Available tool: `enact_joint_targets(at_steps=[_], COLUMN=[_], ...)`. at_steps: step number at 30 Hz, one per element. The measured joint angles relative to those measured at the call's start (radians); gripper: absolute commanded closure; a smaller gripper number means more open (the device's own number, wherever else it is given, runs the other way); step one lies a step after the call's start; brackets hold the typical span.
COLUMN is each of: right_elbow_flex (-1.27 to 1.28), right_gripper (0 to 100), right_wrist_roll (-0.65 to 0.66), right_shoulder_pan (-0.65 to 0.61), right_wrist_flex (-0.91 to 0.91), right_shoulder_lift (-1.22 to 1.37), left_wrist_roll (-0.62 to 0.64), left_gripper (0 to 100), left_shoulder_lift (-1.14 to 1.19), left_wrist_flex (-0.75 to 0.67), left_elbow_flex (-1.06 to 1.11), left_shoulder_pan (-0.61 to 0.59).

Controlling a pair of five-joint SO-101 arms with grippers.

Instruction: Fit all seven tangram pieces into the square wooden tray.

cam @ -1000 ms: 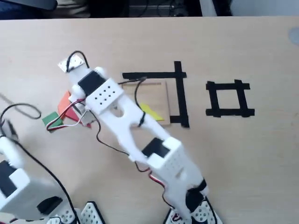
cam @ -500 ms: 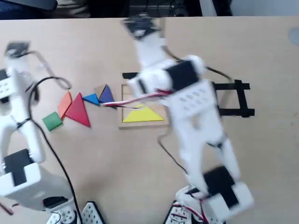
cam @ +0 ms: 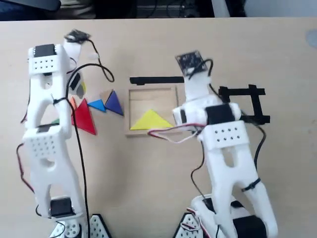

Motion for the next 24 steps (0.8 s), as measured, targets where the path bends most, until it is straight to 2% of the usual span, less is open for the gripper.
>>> enact_joint_targets(at_steps=[6, 11, 16, 20, 24], right_elbow_flex=[0.098, 0.178, 0.218, 0.218, 0.233], right_gripper=[98.6, 98.6, 98.6, 98.5, 98.5], right_wrist_roll=[-0.074, -0.080, -0.080, -0.081, -0.031], right_shoulder_pan=[-0.003, -0.101, -0.130, -0.153, -0.288], right_wrist_flex=[-0.060, -0.117, -0.170, -0.180, -0.207], right_shoulder_lift=[-0.028, -0.028, -0.028, -0.028, -0.028], left_wrist_roll=[-0.054, 0.054, 0.064, 0.020, -0.029], left_gripper=[82, 82, 82, 82, 82], left_shoulder_lift=[0.292, 0.457, 0.555, 0.572, 0.572], left_wrist_flex=[0.124, 0.130, 0.137, 0.149, 0.149], left_elbow_flex=[-0.428, -0.683, -0.783, -0.810, -0.812], left_shoulder_pan=[0.000, 0.000, 0.017, 0.028, 0.029])
